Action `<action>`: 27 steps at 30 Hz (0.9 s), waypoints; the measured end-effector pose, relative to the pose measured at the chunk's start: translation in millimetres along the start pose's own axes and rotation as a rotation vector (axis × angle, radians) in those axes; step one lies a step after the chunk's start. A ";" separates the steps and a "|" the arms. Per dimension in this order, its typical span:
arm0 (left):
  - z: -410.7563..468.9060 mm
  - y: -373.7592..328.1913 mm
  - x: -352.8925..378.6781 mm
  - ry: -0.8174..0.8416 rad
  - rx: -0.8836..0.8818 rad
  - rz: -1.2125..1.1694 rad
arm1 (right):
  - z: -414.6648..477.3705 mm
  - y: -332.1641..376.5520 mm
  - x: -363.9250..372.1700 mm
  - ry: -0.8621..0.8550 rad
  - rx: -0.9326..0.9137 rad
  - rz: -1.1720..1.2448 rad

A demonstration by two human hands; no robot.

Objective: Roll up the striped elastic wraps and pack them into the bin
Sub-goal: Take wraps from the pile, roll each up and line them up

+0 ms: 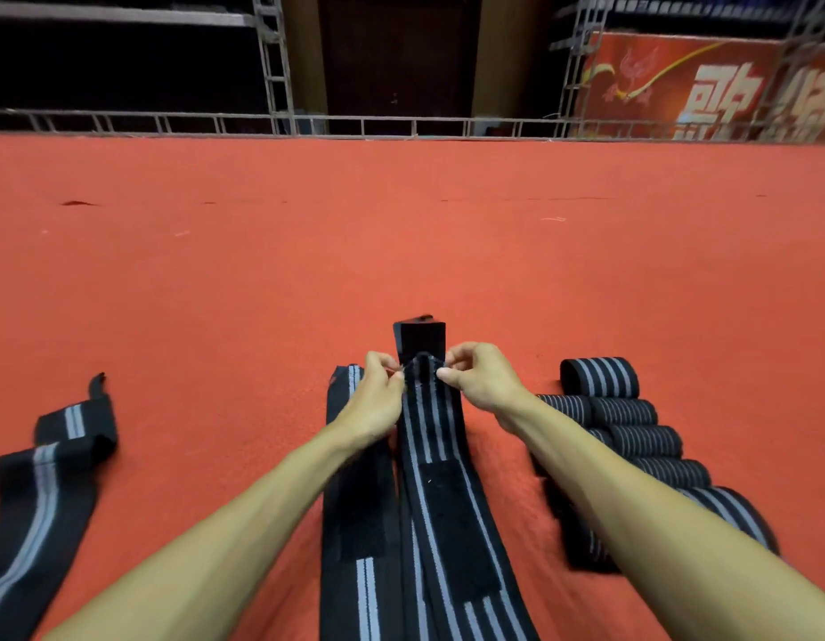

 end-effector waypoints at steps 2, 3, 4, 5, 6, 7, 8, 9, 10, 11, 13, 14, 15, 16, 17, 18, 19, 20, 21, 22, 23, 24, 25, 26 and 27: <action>-14.4 -20.1 -6.9 -0.026 0.020 -0.212 | -17.0 21.1 -14.9 -0.018 -0.051 0.139; -21.5 -29.5 -10.8 -0.044 0.044 -0.300 | -25.8 31.8 -23.0 -0.021 -0.074 0.205; -28.9 -38.7 -14.1 -0.057 0.075 -0.351 | -35.1 42.0 -30.8 -0.020 -0.096 0.260; -37.6 -49.3 -17.1 -0.058 0.116 -0.375 | -45.2 52.2 -38.8 -0.019 -0.117 0.298; -46.7 -60.4 -19.5 -0.055 0.163 -0.369 | -54.7 62.1 -46.2 -0.021 -0.138 0.317; -56.0 -71.8 -21.7 -0.044 0.211 -0.355 | -63.7 71.8 -53.0 -0.026 -0.160 0.325; -66.8 -83.8 -23.7 -0.034 0.256 -0.338 | -72.1 81.2 -59.5 -0.030 -0.178 0.331; -78.3 -95.6 -25.6 -0.023 0.294 -0.330 | -80.2 89.9 -66.4 -0.024 -0.184 0.346; -90.8 -107.3 -27.6 -0.011 0.325 -0.324 | -88.2 97.7 -73.9 -0.002 -0.179 0.372; -102.4 -117.1 -30.1 0.006 0.349 -0.318 | -96.7 104.7 -81.7 0.042 -0.171 0.403; -120.7 -131.4 -36.5 0.035 0.367 -0.260 | -114.2 116.0 -97.4 0.181 -0.178 0.434; -129.5 -136.7 -40.2 0.062 0.360 -0.218 | -123.0 119.3 -104.3 0.249 -0.194 0.435; -138.5 -142.3 -43.6 0.110 0.338 -0.191 | -132.4 122.7 -110.3 0.311 -0.213 0.442; -146.6 -147.3 -46.6 0.166 0.299 -0.191 | -140.4 124.9 -115.4 0.363 -0.230 0.454; -154.1 -152.3 -49.8 0.227 0.252 -0.226 | -149.7 127.7 -120.6 0.411 -0.251 0.466; -162.2 -158.0 -53.3 0.288 0.211 -0.279 | -158.0 130.8 -124.8 0.450 -0.278 0.471; -171.1 -165.1 -57.1 0.349 0.176 -0.344 | -165.9 134.6 -128.4 0.479 -0.312 0.471; -177.2 -171.5 -62.1 0.402 0.151 -0.403 | -171.6 139.1 -131.4 0.490 -0.350 0.476; -182.1 -178.1 -67.4 0.453 0.141 -0.472 | -175.1 143.7 -133.9 0.485 -0.381 0.498; -184.5 -183.0 -72.6 0.497 0.145 -0.543 | -177.0 148.3 -136.1 0.480 -0.409 0.532; -186.0 -187.6 -76.9 0.525 0.154 -0.616 | -175.4 152.7 -137.3 0.475 -0.430 0.569; -185.4 -189.9 -79.3 0.529 0.163 -0.674 | -172.7 156.4 -137.5 0.468 -0.447 0.596; -182.9 -189.8 -79.4 0.506 0.166 -0.714 | -169.9 159.2 -136.1 0.457 -0.457 0.604; -178.3 -186.4 -77.6 0.456 0.161 -0.731 | -164.5 158.8 -132.4 0.442 -0.453 0.596; -173.6 -181.1 -74.5 0.387 0.151 -0.728 | -159.0 156.5 -127.2 0.428 -0.434 0.576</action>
Point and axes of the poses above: each hand's wrist, its own z-axis towards the middle knuckle, its own x-axis out of the palm, y = z × x, the point moved 1 cm from there along z, towards the middle knuckle, and after that the axes turned 9 degrees about -z, right-handed, at the moved point
